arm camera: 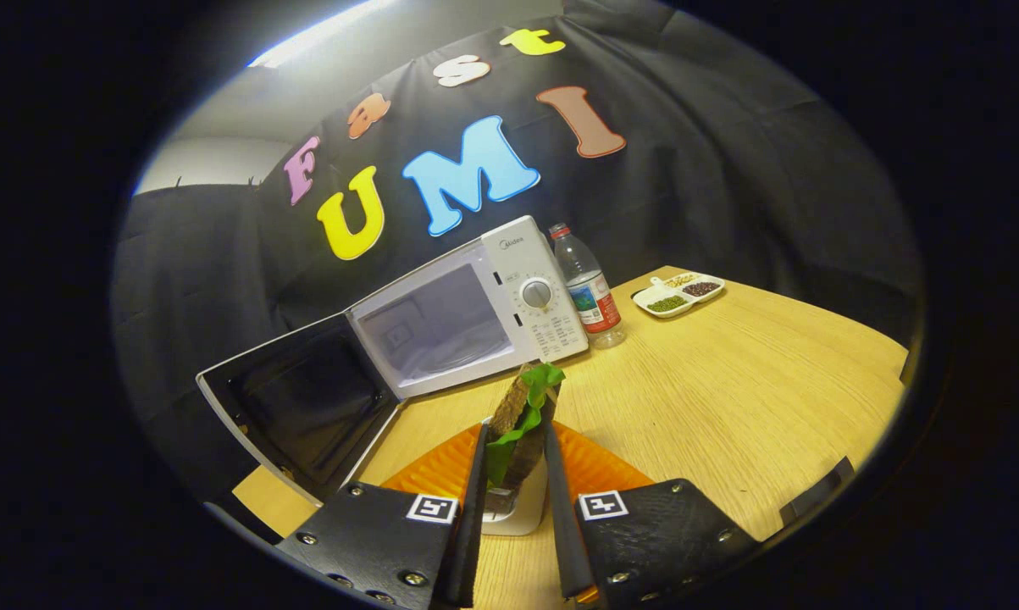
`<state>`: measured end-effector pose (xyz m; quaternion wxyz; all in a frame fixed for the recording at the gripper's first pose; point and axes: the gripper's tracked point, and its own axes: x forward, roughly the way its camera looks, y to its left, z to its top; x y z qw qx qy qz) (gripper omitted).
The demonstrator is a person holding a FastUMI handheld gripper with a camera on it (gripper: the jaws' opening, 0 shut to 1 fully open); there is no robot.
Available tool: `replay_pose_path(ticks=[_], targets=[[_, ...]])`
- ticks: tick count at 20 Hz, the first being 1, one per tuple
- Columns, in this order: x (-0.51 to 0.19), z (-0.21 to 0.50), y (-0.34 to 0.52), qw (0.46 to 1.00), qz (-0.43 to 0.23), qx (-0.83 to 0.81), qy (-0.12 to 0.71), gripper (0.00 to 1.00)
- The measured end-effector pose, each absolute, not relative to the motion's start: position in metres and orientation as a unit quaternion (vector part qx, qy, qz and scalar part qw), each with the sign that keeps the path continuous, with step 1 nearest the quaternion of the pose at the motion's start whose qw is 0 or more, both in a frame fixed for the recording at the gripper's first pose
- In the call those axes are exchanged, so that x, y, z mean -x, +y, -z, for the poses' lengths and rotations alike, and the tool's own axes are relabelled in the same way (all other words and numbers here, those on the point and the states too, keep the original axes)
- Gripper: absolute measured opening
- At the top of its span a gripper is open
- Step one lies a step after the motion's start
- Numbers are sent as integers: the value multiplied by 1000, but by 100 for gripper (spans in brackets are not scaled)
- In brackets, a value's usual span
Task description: Open the microwave, put the food inside, and close the microwave door.
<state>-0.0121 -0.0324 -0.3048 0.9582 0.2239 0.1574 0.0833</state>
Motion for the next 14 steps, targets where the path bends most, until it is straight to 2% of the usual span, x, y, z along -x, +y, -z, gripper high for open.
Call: replay_pose_path(ticks=[1, 3, 5, 7, 8, 9, 11, 12, 14], targets=[[15, 307, -36, 961, -71, -216, 160, 38], [3, 309, -42, 959, -61, -220, 166, 19], [13, 306, -33, 949, -81, -252, 174, 18], [15, 303, -36, 942, -76, -278, 173, 47], [17, 303, -41, 941, -69, -281, 173, 66], [17, 301, -41, 942, -64, -282, 171, 75], [15, 303, -39, 941, -56, -282, 180, 82], [17, 308, -39, 940, -49, -278, 190, 92], [10, 314, -35, 939, -44, -277, 201, 97]])
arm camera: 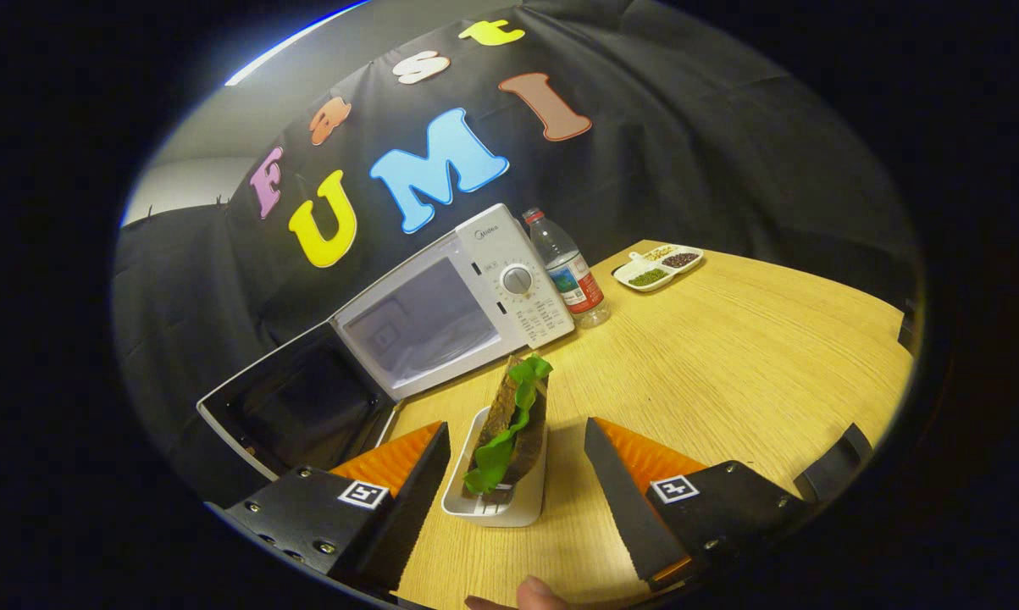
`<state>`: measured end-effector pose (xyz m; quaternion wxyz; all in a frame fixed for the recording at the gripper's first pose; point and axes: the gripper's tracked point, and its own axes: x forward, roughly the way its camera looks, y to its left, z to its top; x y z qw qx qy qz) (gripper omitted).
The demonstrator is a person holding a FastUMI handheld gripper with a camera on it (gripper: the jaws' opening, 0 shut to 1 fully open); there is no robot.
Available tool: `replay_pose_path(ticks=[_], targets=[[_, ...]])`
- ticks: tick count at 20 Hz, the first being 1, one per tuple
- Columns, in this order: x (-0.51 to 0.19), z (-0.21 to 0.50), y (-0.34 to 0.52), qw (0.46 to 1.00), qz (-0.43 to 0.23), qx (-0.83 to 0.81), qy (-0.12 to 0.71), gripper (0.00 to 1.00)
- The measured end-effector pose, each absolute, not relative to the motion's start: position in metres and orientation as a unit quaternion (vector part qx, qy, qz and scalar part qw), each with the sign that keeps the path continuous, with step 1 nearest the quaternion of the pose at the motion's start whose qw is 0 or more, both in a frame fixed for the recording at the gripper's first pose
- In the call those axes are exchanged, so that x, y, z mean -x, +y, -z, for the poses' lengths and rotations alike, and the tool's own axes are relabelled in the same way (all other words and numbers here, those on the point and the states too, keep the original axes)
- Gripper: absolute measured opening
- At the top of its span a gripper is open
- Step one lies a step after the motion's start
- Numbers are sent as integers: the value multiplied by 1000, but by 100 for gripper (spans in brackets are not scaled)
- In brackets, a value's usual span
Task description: Open the microwave, put the food inside, and close the microwave door.
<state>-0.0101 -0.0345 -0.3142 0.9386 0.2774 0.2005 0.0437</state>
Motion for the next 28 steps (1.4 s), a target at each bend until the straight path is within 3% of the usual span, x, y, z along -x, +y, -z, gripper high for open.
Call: replay_pose_path(ticks=[4, 5, 6, 8, 18, 28], targets=[[-11, 322, -25, 927, -51, -308, 207, 96], [-16, 319, -21, 922, -55, -324, 202, 92], [-20, 322, -26, 922, -48, -329, 201, 66], [-19, 317, -24, 925, -57, -321, 194, 35], [-10, 235, 18, 969, -92, -189, 127, 34], [-96, 208, 109, 974, -115, -152, 125, 34]])
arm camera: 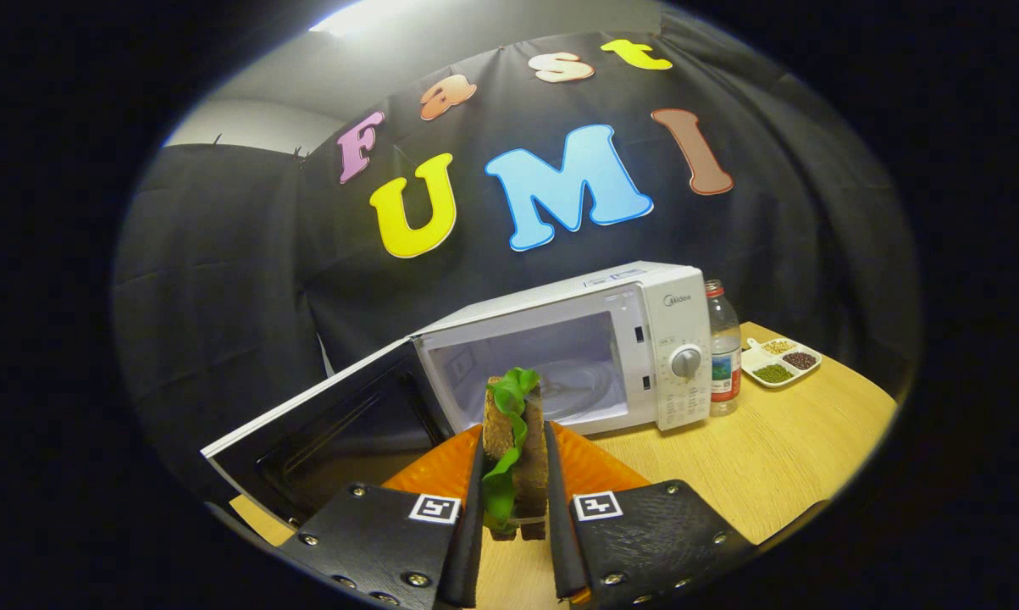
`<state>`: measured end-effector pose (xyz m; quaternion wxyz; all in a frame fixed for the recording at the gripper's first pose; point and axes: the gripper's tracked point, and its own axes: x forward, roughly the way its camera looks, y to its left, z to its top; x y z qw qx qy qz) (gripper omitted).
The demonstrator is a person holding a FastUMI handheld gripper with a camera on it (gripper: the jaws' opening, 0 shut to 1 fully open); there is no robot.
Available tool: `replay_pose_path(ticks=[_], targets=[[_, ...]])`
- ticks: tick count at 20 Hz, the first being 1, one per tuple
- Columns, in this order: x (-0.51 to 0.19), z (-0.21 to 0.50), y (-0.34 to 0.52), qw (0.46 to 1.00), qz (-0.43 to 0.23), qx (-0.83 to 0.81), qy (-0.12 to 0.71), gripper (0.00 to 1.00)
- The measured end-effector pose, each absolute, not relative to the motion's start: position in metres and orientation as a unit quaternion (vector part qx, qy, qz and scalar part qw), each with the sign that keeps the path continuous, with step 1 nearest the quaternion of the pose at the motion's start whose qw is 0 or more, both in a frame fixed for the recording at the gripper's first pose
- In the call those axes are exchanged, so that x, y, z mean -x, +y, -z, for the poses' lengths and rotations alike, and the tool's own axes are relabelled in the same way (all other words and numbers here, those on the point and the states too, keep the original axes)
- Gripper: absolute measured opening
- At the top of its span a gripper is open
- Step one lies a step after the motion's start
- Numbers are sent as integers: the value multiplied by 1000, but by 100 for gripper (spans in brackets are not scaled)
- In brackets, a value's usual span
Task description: Open the microwave, put the food inside, and close the microwave door.
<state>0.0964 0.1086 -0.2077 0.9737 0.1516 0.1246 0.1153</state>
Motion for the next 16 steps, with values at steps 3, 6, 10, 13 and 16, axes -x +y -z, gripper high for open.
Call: replay_pose_path(ticks=[3, 6, 10, 13, 16], targets=[[-128, 207, 128, 974, -111, -150, 127, 34], [-158, 206, 144, 976, -107, -146, 122, 34], [-200, 214, 156, 981, -92, -125, 118, 34], [-231, 226, 165, 982, -86, -120, 122, 34], [-262, 242, 171, 983, -78, -108, 130, 34]])
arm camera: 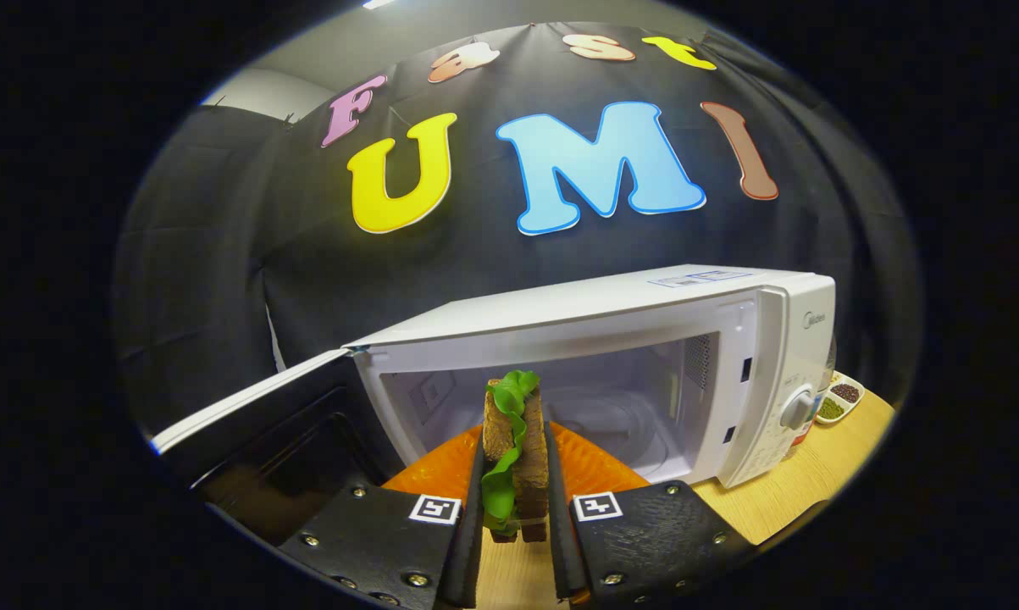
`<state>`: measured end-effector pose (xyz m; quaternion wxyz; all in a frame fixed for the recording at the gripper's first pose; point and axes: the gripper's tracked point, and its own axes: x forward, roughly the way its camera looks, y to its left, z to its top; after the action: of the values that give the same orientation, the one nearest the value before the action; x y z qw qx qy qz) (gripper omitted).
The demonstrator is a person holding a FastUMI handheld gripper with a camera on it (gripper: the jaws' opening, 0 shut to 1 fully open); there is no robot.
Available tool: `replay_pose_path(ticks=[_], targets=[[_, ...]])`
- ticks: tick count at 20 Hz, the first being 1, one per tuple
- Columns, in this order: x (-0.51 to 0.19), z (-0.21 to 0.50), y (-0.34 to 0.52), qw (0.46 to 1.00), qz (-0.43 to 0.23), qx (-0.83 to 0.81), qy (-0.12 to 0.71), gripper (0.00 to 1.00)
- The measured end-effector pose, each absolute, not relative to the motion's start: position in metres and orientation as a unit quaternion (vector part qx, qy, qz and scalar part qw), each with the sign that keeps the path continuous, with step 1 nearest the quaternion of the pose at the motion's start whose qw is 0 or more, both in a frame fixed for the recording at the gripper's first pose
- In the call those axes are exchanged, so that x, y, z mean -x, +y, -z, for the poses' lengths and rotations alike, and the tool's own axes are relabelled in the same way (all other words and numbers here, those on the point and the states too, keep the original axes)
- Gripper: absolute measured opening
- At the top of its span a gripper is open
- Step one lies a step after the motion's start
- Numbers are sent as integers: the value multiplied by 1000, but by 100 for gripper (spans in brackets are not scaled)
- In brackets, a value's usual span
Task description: Open the microwave, put the food inside, and close the microwave door.
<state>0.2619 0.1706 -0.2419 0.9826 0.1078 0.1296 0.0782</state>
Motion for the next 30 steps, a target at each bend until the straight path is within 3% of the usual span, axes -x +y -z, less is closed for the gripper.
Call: replay_pose_path(ticks=[15, 21, 30], targets=[[-370, 256, 173, 986, -54, -118, 103, 34], [-393, 265, 134, 995, 3, -38, 95, 70], [-360, 263, 121, 993, -22, -14, 118, 75]])
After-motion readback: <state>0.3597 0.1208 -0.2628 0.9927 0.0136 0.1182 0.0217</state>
